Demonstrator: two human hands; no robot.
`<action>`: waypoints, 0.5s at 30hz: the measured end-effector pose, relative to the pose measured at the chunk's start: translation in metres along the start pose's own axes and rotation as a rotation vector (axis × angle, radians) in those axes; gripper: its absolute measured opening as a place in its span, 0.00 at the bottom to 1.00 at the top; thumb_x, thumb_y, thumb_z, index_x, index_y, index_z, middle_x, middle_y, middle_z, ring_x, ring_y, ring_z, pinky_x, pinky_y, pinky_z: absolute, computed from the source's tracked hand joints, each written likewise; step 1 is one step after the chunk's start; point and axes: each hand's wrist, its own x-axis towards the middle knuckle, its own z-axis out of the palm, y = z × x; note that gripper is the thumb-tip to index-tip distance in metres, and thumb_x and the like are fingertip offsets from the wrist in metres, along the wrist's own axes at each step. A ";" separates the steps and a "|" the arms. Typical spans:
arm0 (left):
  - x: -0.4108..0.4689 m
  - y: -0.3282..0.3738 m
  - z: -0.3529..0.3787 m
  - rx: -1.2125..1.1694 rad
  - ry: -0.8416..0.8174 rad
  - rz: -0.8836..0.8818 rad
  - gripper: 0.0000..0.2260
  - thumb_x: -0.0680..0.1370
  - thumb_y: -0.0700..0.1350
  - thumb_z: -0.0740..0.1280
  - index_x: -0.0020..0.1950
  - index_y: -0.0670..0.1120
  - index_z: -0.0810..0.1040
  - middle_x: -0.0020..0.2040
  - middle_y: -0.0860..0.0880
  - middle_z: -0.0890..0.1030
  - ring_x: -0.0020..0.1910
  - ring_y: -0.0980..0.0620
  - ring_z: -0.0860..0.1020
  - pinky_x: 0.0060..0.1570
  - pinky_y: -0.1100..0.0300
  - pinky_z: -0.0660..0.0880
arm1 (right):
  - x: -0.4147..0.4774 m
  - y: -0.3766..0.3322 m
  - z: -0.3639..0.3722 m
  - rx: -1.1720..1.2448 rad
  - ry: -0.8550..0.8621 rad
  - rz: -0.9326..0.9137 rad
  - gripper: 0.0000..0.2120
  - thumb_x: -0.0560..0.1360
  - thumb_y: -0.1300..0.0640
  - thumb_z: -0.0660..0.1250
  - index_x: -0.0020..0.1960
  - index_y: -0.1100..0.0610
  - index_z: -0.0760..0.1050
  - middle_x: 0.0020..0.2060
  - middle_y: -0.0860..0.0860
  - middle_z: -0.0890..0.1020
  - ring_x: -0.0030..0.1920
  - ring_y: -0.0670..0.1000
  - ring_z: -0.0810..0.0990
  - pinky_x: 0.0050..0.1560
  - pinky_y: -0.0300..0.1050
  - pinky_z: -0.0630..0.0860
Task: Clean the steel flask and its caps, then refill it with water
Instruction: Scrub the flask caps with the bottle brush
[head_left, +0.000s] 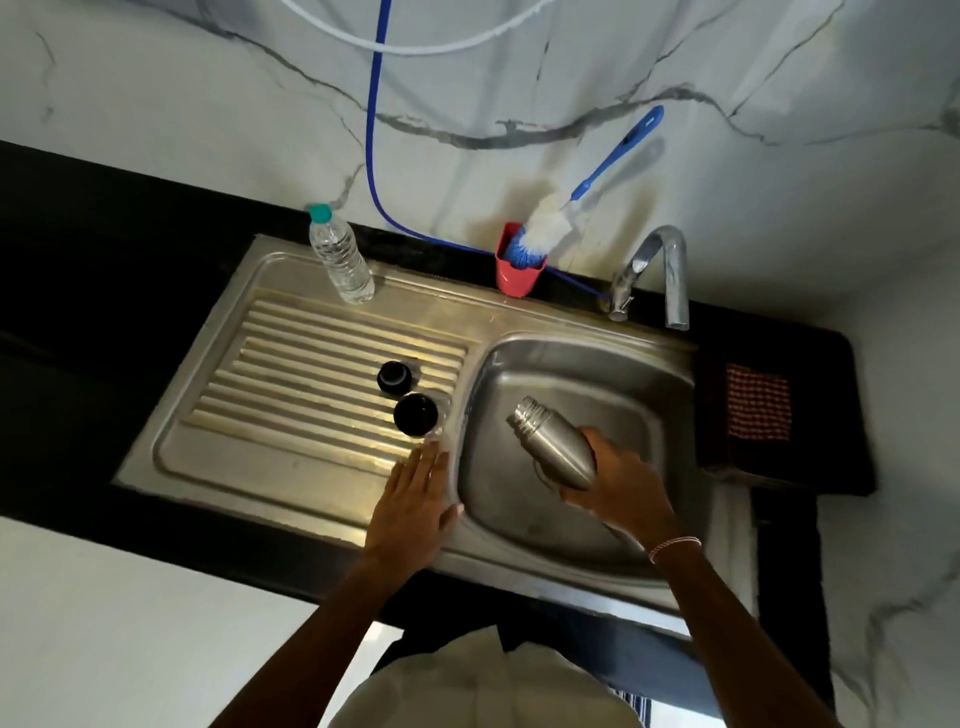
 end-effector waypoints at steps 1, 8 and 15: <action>-0.005 -0.004 0.007 0.013 -0.008 -0.012 0.38 0.80 0.59 0.64 0.84 0.45 0.52 0.83 0.41 0.55 0.82 0.40 0.55 0.78 0.43 0.58 | 0.000 0.002 0.003 -0.059 -0.038 0.001 0.39 0.63 0.37 0.74 0.70 0.42 0.63 0.60 0.48 0.80 0.53 0.52 0.81 0.51 0.51 0.81; -0.004 -0.021 0.016 0.029 -0.102 -0.112 0.40 0.81 0.61 0.63 0.84 0.50 0.44 0.84 0.45 0.47 0.83 0.43 0.45 0.80 0.43 0.51 | 0.007 0.009 0.005 -0.365 -0.146 -0.007 0.46 0.66 0.39 0.75 0.76 0.41 0.55 0.58 0.53 0.80 0.53 0.55 0.81 0.51 0.53 0.81; -0.003 -0.024 0.019 -0.022 -0.115 -0.117 0.40 0.80 0.60 0.65 0.84 0.51 0.46 0.84 0.46 0.48 0.83 0.43 0.45 0.80 0.43 0.53 | 0.023 -0.019 -0.025 -0.632 -0.150 -0.044 0.42 0.64 0.39 0.78 0.73 0.45 0.64 0.56 0.53 0.82 0.54 0.57 0.82 0.53 0.53 0.79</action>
